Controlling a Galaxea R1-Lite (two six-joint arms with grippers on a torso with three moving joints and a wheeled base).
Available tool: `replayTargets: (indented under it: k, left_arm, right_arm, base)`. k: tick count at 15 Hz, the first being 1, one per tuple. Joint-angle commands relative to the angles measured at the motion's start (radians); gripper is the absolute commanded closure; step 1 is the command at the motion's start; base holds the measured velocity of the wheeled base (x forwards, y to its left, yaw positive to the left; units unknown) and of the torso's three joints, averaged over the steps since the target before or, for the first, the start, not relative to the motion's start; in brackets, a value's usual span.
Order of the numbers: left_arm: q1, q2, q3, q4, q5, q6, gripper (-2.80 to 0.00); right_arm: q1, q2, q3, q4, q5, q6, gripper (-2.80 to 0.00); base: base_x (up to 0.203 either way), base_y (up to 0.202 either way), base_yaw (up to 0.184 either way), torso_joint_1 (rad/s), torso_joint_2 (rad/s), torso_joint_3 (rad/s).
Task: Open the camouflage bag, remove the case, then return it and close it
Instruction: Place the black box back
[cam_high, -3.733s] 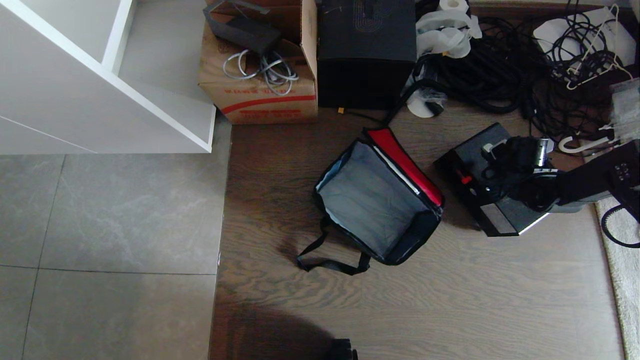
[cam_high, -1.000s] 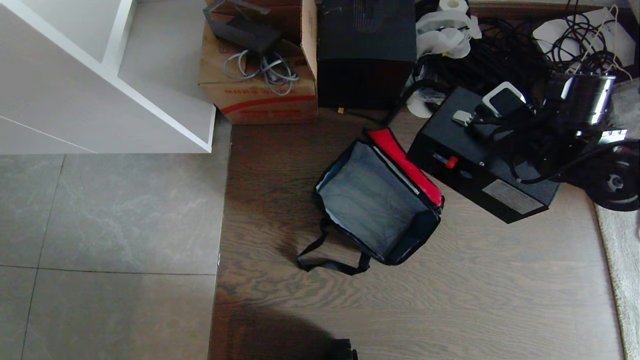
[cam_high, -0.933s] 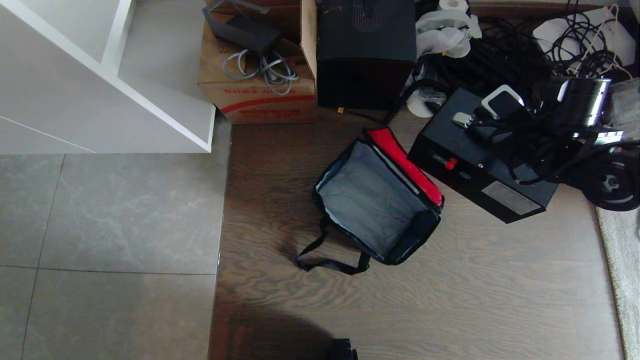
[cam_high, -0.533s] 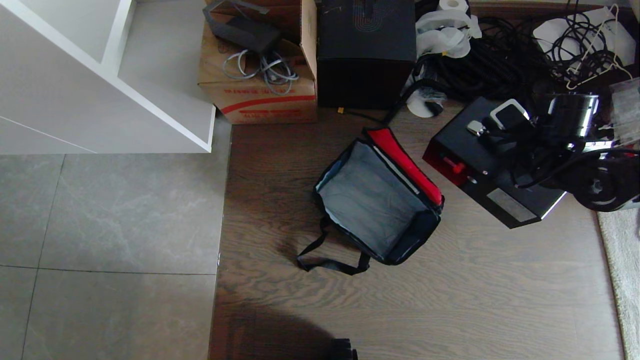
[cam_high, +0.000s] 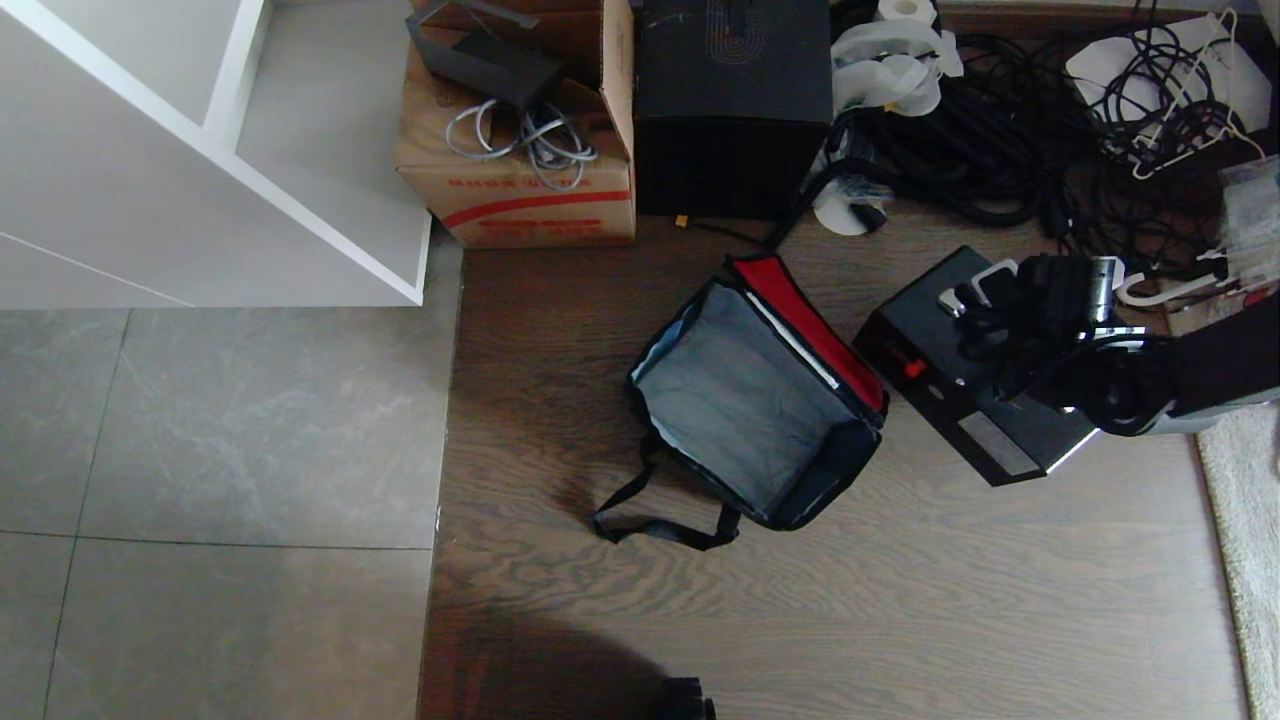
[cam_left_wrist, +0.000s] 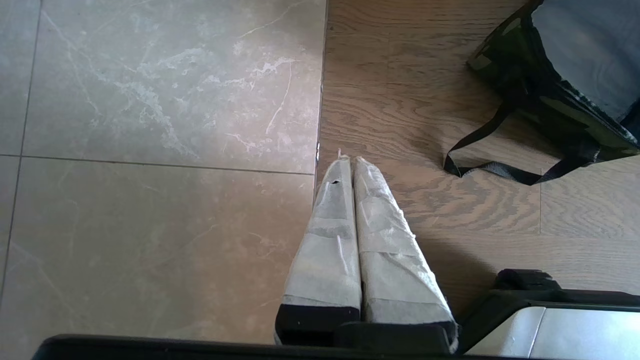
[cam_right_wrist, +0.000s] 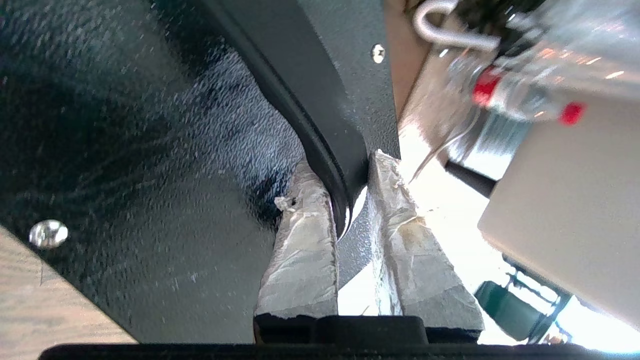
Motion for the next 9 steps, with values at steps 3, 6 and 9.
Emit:
replayTargets:
  k: [3,6,9]
  left_arm:
    - [0.0,0.002,0.0,0.0,0.0,0.0,0.0]
    - [0.0,0.0,-0.001,0.0,0.0,0.0,0.0]
    - [0.0,0.0,0.0,0.0,0.0,0.0,0.0]
  right_arm:
    - [-0.047,0.183,-0.076,0.006,-0.005,0.03,0.0]
    - [-0.055,0.248,-0.092,0.008,-0.003,0.038,0.0]
    - [-0.064,0.261,-0.087,0.022,0.021,0.04,-2.8]
  base:
    - [0.0,0.0,0.0,0.0,0.0,0.0]
    - [0.0,0.0,0.0,0.0,0.0,0.0]
    - [0.0,0.0,0.0,0.0,0.0,0.0]
